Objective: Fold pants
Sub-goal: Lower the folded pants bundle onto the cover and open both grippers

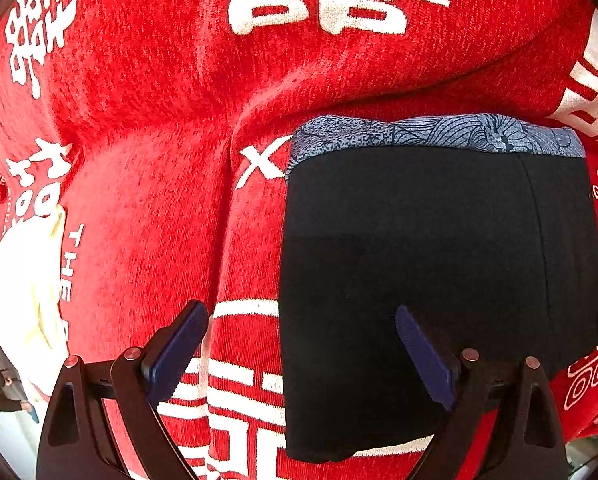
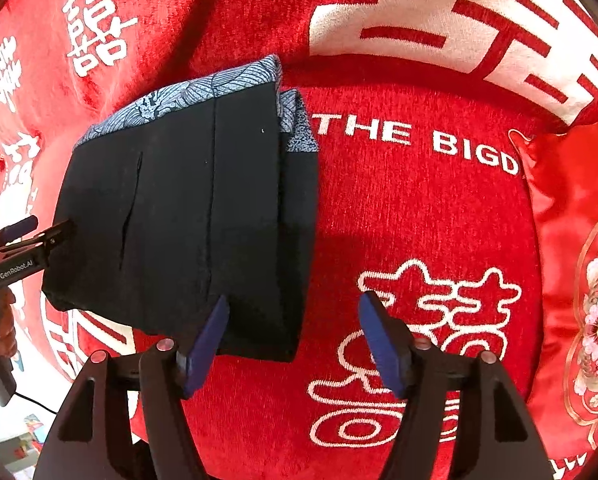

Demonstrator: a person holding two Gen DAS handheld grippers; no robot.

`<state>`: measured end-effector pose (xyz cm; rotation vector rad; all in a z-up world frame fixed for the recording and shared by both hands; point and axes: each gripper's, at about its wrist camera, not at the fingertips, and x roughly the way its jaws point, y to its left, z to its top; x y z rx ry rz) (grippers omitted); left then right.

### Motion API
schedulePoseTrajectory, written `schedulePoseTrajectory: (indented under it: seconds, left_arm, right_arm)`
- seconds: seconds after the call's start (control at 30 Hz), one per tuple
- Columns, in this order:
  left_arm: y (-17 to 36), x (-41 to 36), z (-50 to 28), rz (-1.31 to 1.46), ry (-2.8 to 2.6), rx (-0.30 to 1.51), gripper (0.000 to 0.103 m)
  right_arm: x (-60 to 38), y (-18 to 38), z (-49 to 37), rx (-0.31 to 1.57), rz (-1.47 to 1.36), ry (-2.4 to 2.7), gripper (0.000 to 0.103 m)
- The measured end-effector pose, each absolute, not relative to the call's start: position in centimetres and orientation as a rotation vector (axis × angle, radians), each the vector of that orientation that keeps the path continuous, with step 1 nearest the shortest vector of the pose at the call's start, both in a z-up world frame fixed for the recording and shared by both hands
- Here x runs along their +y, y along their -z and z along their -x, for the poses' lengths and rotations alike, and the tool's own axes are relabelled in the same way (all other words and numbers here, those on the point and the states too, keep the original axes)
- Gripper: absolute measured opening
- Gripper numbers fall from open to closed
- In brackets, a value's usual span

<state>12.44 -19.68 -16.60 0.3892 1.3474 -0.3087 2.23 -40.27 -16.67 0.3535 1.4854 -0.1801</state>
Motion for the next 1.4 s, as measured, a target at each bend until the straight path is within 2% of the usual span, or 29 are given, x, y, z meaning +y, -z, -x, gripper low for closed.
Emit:
schedulePoseTrajectory:
  seconds: [0.83,1.4]
  left_arm:
    - [16.5,-20.0,-13.5,-0.396,0.35,1.356,0.096]
    - [17.6,-19.0,-15.6,-0.262,0.461,1.441,0.096]
  right_arm:
    - [-41.0,17.3,-3.2,1.496,-0.353,0.174,0.078]
    - [-42.4,18.1,-3.7,1.495,-0.429,0.109,0.08]
